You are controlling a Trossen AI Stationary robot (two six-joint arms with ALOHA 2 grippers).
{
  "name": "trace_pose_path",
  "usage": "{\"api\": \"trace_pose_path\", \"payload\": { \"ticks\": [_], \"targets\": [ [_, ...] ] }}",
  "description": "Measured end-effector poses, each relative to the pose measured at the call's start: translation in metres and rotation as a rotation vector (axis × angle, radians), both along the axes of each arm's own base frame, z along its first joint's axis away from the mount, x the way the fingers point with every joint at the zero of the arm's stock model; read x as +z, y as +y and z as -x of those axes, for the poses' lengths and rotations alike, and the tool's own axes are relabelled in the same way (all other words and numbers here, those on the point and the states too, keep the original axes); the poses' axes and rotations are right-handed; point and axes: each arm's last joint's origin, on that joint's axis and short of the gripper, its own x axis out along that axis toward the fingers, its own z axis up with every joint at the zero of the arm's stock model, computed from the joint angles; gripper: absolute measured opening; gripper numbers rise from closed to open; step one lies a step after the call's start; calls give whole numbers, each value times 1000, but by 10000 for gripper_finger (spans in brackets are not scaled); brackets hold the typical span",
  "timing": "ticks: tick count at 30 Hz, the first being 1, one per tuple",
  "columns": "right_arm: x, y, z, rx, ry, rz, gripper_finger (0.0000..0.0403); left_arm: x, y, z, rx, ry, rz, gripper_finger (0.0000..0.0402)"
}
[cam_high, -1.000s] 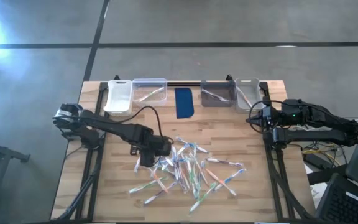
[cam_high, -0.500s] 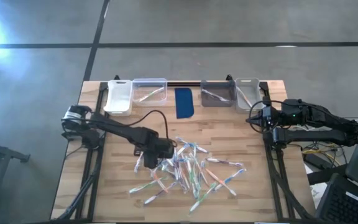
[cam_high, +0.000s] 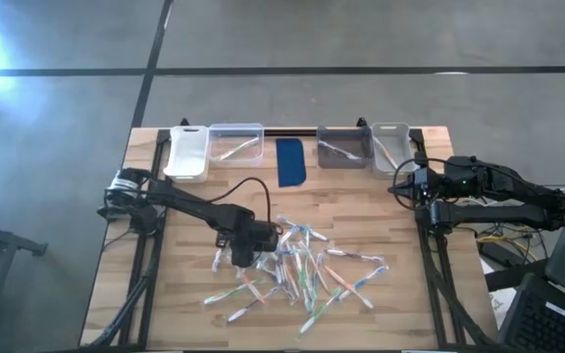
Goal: Pick & Place Toothbrushes
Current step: Put the blue toothbrush into the white bin
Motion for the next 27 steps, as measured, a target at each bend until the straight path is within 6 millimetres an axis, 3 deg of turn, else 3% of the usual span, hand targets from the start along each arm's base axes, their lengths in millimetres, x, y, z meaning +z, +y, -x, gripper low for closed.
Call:
{"api": "trace_pose_path", "payload": {
  "ticks": [8,18,27],
  "targets": [
    [0,0,0,0,0,0,8,-5,0,-2,1,9,-2,124],
    [0,0,0,0,0,0,8,-3,0,-1,0,3,-17,23],
    [0,0,0,0,0,0,8,3,3,0,-51,-31,-120,28]
  ]
}}
